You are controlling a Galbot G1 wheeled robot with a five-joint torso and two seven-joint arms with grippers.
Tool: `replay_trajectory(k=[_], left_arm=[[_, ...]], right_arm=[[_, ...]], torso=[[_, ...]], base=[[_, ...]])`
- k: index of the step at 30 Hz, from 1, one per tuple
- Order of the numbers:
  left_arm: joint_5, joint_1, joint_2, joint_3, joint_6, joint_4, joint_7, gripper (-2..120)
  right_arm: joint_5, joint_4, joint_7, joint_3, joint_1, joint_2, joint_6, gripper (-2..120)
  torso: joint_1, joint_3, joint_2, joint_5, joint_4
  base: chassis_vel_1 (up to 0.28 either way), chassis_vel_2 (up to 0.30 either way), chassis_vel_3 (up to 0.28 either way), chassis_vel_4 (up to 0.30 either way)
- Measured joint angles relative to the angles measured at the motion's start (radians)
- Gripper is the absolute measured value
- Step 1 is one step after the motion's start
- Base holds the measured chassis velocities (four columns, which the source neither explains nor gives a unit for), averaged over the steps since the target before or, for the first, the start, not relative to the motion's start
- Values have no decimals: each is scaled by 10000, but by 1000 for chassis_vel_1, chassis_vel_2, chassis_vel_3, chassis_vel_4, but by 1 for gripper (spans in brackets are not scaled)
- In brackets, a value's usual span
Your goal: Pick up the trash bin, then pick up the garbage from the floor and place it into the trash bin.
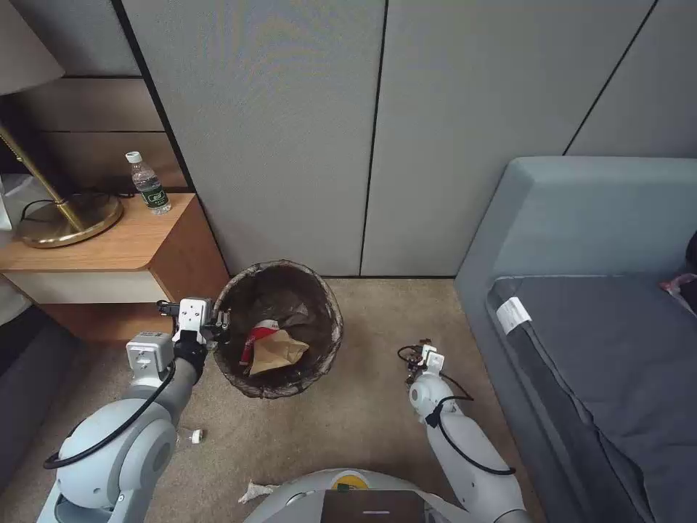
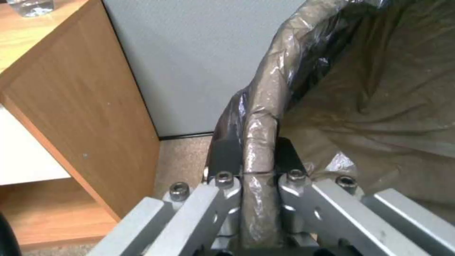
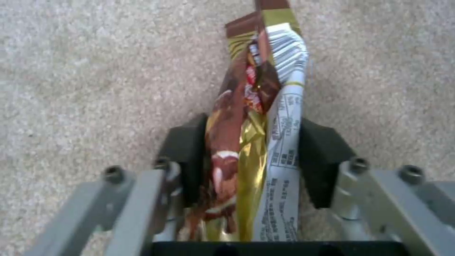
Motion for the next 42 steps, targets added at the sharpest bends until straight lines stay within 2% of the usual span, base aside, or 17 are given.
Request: replay_trajectory(k=[2,4,7,9,12,15,19,23,24,26,28,30,32,33,34,37,42], left_arm=[[3,0,-5,0,0,1,1,3],[4,0,-12,-2,-2,6,9,3],[6,-2,-11,-3,-3,7,11,3],[6,-4,-12,-3,-3,7,11,3],[7,0,-15,-3,-3,6,12,3],[5,7,-12,-9,-3,6,8,3],[-12,20,-1,-36,0,6,-3,3],[-28,33,-5,-39,7,3,-53,3],[-28,33,-5,-39,7,3,-53,3],[-32,23,-12,-24,12,2,-78,3],[-35,18,-9,-22,15,3,-79,3],[-35,17,-8,-23,14,4,-80,3],[-38,-14,14,-17,17,24,-81,3],[-38,-14,14,-17,17,24,-81,3],[-41,-26,21,-5,19,32,-79,3],[-36,-25,36,27,27,42,-78,3],[-17,17,73,37,31,40,-80,3]], right_arm=[[2,6,-7,1,-14,-17,3,37],[14,17,-35,5,-30,-25,7,24],[28,17,-46,3,-35,-16,7,18],[34,17,-45,1,-35,-9,8,5],[39,17,-50,-2,-32,-8,23,0],[34,149,-48,5,-93,-45,33,0],[-154,1139,-337,96,-495,-265,-101,0],[-813,3503,-1185,1005,-1273,-466,-704,0],[-813,3503,-1185,1005,-1273,-466,-704,0],[-1134,5551,-1796,1714,-1804,-467,-1270,0],[-1014,6608,-1888,1854,-2041,-601,-1465,0],[-990,6871,-1913,1897,-2092,-629,-1525,0],[-698,8336,-1936,2067,-2279,-846,-1853,0],[-698,8336,-1936,2067,-2279,-846,-1853,0],[-419,9311,-1926,2131,-2287,-1000,-2122,0],[120,10603,-1919,2131,-2179,-1341,-2517,0],[900,11828,-2110,1775,-1733,-1828,-2877,0]], torso=[[0,0,0,0,-2],[0,1,0,5,0],[0,1,0,6,2],[0,1,-1,2,-1],[0,2,-1,3,-2],[0,2,-1,1,-1],[1,6,-3,7,-8],[1,4,-3,0,-4],[1,4,-3,0,-4],[1,2,-2,-4,-6],[1,2,-2,-2,-4],[1,2,-2,-1,-3],[1,2,-3,0,-5],[1,2,-3,0,-5],[1,1,-2,0,-5],[1,2,-2,2,-4],[1,2,-2,-1,-5]], base=[[0,0,0,0],[0,0,0,0],[0,0,0,0],[0,0,0,0],[0,0,0,0],[0,0,0,0],[0,0,0,0],[0,0,0,0],[0,0,0,0],[0,0,0,0],[0,0,0,0],[0,0,0,0],[0,0,0,0],[0,0,0,0],[0,0,0,0],[0,0,0,0],[0,0,0,0]])
